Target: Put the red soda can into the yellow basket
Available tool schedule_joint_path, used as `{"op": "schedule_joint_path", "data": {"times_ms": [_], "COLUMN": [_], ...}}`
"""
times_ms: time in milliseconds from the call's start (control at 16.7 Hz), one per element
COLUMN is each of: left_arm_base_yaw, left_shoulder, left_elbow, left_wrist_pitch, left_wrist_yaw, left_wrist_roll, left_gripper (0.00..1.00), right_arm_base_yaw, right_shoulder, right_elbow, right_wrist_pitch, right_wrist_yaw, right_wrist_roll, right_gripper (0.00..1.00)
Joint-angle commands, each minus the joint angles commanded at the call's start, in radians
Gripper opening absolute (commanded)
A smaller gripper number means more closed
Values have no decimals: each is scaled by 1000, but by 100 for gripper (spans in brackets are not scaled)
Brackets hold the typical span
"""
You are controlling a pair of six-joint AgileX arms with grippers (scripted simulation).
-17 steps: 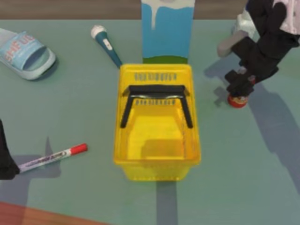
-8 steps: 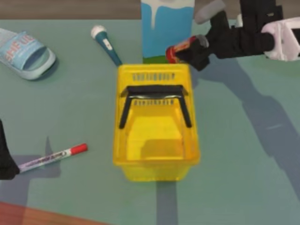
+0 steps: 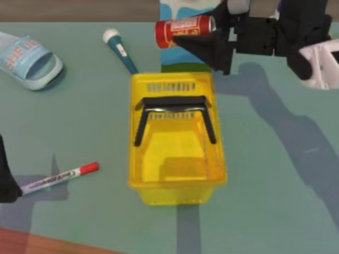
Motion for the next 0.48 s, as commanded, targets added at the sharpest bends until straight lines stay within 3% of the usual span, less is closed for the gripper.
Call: {"op": "schedule_joint_path", "data": {"times_ms": [120,240,480], "left_arm_base_yaw": [0,0,0], "left_shoulder": [0,0,0], "left_elbow": [0,0,0], "left_wrist_pitch": [0,0,0], "left_wrist_yaw": [0,0,0], "left_wrist_roll": [0,0,0], "left_gripper": [100,100,100], "right_arm_base_yaw": [6,10,10], "right_shoulder": [-26,-41,-43], "right_elbow": [-24,-36,-37], "right_wrist_pitch": [86,130,136], "right_wrist_yaw": [-58,-89,-94], "right_wrist_roll": [25,37,39], "right_gripper": [0,0,0]}}
